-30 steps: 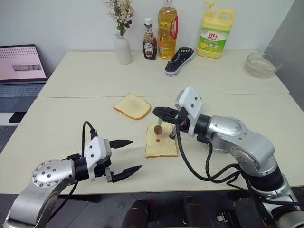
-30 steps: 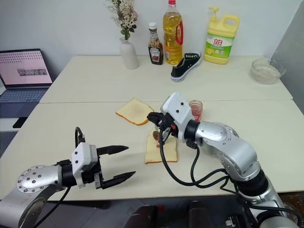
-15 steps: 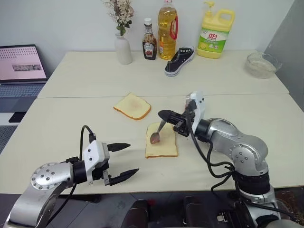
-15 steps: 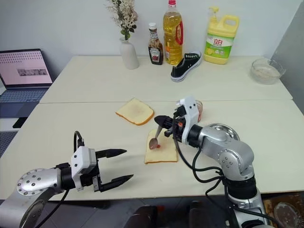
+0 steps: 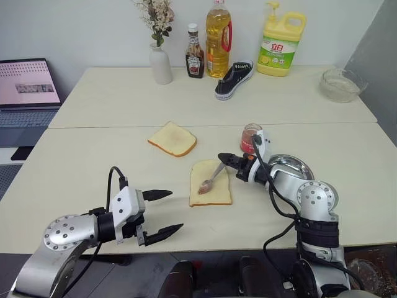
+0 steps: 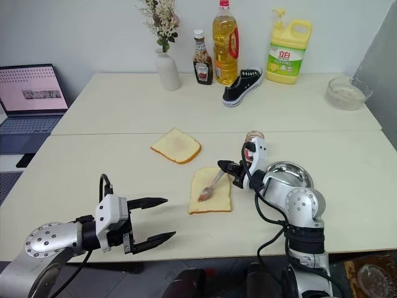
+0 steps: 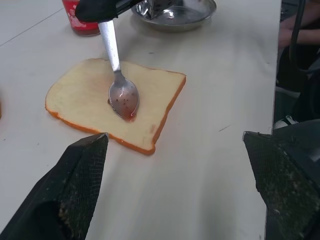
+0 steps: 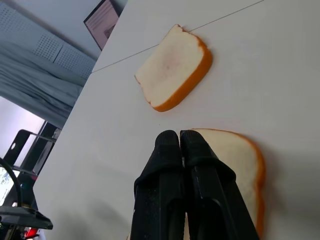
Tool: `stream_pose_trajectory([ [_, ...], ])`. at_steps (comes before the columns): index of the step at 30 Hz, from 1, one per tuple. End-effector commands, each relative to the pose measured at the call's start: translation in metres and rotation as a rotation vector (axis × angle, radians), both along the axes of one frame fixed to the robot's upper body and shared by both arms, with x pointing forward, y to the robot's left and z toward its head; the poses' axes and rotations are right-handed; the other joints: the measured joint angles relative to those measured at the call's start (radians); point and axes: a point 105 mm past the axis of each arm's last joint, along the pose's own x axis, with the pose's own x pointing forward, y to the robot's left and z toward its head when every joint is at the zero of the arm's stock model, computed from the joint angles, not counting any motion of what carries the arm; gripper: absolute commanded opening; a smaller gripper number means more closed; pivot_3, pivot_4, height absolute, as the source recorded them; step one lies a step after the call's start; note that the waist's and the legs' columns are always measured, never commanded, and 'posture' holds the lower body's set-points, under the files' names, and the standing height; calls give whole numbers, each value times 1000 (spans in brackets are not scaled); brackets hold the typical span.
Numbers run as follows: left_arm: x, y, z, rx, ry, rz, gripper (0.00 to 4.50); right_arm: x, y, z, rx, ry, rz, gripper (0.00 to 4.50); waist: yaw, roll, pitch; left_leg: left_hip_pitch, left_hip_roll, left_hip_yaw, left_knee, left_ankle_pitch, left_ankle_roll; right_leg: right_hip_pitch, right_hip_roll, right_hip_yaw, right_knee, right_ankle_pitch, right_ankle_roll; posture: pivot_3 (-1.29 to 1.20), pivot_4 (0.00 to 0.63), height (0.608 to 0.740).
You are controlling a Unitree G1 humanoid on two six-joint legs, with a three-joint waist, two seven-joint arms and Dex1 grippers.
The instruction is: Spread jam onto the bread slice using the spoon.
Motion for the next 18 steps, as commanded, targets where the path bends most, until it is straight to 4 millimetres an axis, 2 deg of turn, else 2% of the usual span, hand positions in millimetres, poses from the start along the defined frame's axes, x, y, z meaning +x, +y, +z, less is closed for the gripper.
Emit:
stream_pose_trajectory([
  [1,-1,-6,8,-11,-32,-19,4500,9,-16,10,-16,-46,-74,29,0,0,0,0,0,0,0,0,0,0,0,0,0,0,0,0,150,740],
  [10,1,-12,10,-14,-29,-32,4500,14,-44,17,-21,-52,-167,29,0,0,0,0,2,1,0,0,0,0,2,0,0,0,0,0,150,740],
  [14,1,-9,6,-11,-23,-30,4500,12,-47,24,-5,-60,-173,29,0,0,0,0,5,1,0,0,0,0,5,0,-1,0,-1,0,150,740],
  [18,2,-7,3,-9,-21,-26,4500,10,-36,35,61,-64,-149,29,0,0,0,0,8,1,0,0,0,0,8,0,-1,0,-1,0,150,740],
])
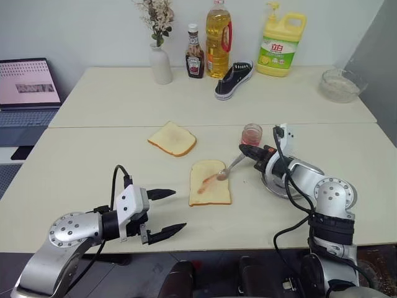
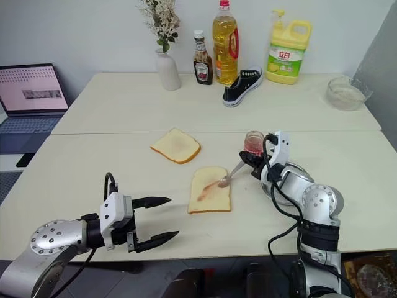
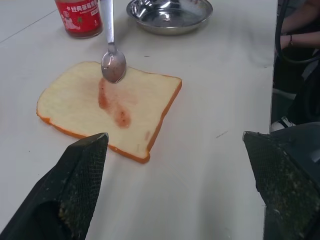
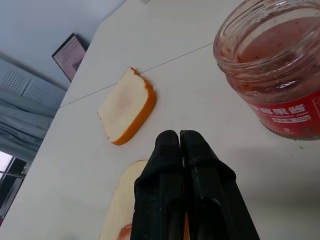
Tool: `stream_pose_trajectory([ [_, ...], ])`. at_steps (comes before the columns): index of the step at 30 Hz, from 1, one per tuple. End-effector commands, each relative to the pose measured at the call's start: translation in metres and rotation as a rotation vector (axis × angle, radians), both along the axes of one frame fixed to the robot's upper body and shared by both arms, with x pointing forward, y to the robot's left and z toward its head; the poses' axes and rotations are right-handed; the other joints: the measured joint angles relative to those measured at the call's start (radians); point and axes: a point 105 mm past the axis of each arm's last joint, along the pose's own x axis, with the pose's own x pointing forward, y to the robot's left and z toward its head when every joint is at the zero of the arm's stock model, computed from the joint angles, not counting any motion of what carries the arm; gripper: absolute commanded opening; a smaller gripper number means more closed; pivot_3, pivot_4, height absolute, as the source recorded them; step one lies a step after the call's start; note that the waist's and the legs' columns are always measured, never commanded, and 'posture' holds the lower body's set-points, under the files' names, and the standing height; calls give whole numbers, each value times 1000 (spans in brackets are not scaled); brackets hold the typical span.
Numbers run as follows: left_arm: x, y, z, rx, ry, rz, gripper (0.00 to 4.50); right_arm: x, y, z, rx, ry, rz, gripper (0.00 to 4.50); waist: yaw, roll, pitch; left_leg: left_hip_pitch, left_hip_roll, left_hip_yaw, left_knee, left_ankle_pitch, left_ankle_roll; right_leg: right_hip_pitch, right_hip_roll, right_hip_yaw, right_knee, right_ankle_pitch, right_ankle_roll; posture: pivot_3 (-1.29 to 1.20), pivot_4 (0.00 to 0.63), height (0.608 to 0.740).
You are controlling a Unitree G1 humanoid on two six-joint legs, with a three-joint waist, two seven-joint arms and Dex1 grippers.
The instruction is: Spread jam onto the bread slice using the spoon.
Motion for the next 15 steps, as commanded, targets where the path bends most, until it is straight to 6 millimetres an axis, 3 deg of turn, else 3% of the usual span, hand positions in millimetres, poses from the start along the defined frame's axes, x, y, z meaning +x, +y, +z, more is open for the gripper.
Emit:
stream_pose_trajectory([
  [1,-2,-3,3,-6,-24,-22,4500,-4,16,26,82,-63,37,29,0,0,0,0,1,0,0,0,0,0,1,0,0,0,0,0,150,740],
  [7,-6,-4,5,-8,-26,-20,4500,-4,50,18,127,-19,95,29,-6,1,0,1,4,0,-1,0,0,-1,4,0,0,1,-3,0,150,740],
  [15,-8,-3,5,-5,-25,-11,4500,-1,55,0,95,26,101,29,-4,1,0,1,3,1,-1,0,0,-1,4,1,0,1,-3,0,150,740],
])
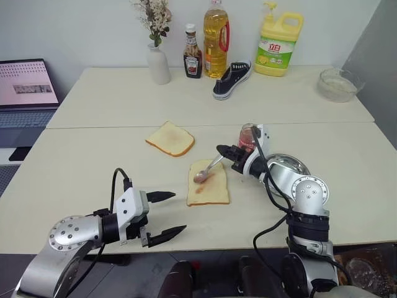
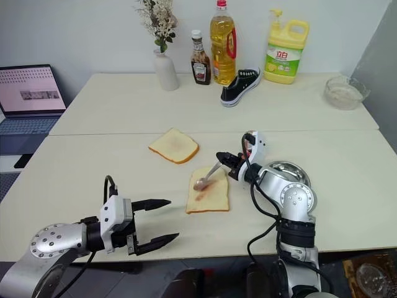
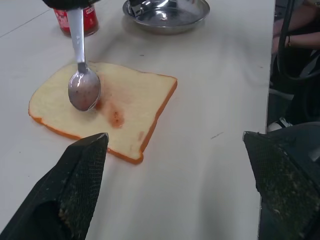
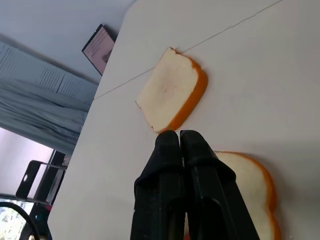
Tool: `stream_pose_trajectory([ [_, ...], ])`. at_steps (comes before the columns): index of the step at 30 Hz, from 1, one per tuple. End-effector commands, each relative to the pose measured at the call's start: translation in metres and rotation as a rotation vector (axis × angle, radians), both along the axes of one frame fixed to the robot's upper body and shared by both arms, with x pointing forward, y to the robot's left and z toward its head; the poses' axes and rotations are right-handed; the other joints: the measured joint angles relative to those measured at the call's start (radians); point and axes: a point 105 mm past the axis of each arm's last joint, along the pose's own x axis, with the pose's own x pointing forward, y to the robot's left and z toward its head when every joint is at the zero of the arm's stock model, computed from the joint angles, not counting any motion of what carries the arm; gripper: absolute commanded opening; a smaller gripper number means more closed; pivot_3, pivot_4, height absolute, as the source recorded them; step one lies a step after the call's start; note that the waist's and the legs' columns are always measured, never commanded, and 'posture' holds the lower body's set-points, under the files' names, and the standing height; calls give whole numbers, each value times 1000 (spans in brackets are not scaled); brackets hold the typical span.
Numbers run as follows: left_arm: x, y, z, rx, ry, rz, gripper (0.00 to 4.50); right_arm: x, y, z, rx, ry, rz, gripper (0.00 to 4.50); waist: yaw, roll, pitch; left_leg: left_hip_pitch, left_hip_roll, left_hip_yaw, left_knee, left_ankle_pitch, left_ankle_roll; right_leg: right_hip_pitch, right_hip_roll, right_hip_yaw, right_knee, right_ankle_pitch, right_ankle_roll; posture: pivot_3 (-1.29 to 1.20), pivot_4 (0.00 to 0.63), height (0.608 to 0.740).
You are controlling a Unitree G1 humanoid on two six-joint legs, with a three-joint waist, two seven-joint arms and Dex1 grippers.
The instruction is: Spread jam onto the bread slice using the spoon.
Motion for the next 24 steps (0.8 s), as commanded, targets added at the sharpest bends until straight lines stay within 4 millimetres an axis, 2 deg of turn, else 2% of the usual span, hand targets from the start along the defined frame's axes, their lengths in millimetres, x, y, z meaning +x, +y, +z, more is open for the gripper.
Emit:
stream_pose_trajectory([
  [1,-3,-3,9,-1,-43,-17,4500,1,-2,1,-9,-24,-2,29,0,0,0,0,0,0,0,0,0,0,0,0,0,0,0,0,150,740],
  [7,-2,-5,9,-7,-42,-23,4500,-2,-23,-6,-52,-13,-34,29,2,0,0,0,0,0,0,0,0,0,0,0,0,0,0,0,150,740],
  [14,0,-11,13,-12,-46,-35,4500,-18,-46,-14,-94,9,-49,29,5,0,0,0,0,0,0,0,0,1,0,0,-1,0,0,0,150,740],
  [20,3,-13,17,-12,-48,-41,4500,-30,-57,-12,-107,16,-46,29,6,0,0,0,0,0,0,0,0,1,0,0,-1,0,0,0,150,740],
  [24,3,-13,17,-12,-48,-39,4500,-31,-56,1,-75,-1,-39,29,5,0,0,0,0,0,0,0,0,1,0,0,-1,0,1,0,150,740],
])
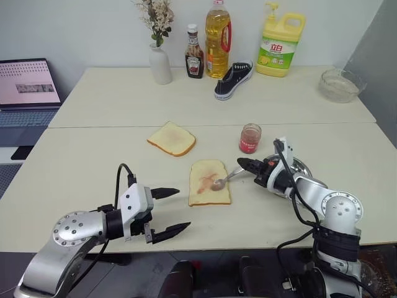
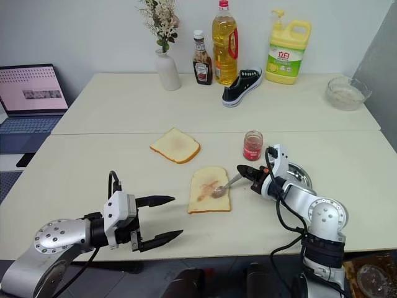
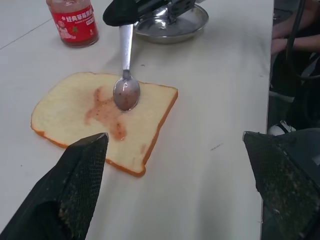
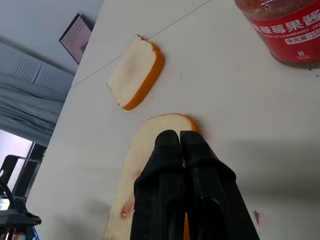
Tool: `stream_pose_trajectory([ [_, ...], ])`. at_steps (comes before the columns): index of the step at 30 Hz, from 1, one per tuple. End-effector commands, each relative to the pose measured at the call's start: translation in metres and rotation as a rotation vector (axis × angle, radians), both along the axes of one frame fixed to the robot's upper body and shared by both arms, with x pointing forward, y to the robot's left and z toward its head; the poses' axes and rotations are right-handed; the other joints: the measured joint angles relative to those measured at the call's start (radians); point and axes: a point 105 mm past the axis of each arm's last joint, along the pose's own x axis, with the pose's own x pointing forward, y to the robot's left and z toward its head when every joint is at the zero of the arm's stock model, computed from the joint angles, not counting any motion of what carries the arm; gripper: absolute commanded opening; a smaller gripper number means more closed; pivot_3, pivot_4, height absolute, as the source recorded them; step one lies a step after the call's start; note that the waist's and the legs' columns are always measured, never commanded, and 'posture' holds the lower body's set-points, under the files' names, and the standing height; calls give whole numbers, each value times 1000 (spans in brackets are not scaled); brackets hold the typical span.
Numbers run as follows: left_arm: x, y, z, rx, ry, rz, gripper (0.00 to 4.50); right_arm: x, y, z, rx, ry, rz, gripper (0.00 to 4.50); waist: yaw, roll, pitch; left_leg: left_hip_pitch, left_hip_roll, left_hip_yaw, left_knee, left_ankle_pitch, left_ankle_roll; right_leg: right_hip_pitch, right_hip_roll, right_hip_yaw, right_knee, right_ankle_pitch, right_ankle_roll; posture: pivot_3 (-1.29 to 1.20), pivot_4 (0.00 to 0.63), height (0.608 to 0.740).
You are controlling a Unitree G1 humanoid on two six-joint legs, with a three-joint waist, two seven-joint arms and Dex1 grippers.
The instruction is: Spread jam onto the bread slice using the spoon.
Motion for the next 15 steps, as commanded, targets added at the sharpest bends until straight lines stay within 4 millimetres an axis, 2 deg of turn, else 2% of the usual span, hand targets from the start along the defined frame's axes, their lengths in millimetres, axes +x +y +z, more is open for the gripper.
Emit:
stream_pose_trajectory([
  [1,-2,-4,8,-7,-29,-21,4500,-1,-1,18,21,-40,1,29,0,0,0,0,0,0,0,0,0,0,0,0,0,0,0,0,150,740],
  [6,-1,-1,5,-5,-26,-11,4500,15,14,44,128,-66,-10,29,-5,0,0,0,0,0,0,0,0,0,0,0,0,0,0,0,150,740],
  [8,-1,0,4,-5,-25,-10,4500,22,23,48,144,-62,-12,29,-6,1,0,0,0,1,0,0,0,-1,1,0,0,0,0,0,150,740],
  [15,-3,4,-1,-2,-24,-5,4500,45,45,31,142,-4,-33,29,-7,1,1,0,0,1,-1,0,0,-1,1,0,0,0,-1,0,150,740],
])
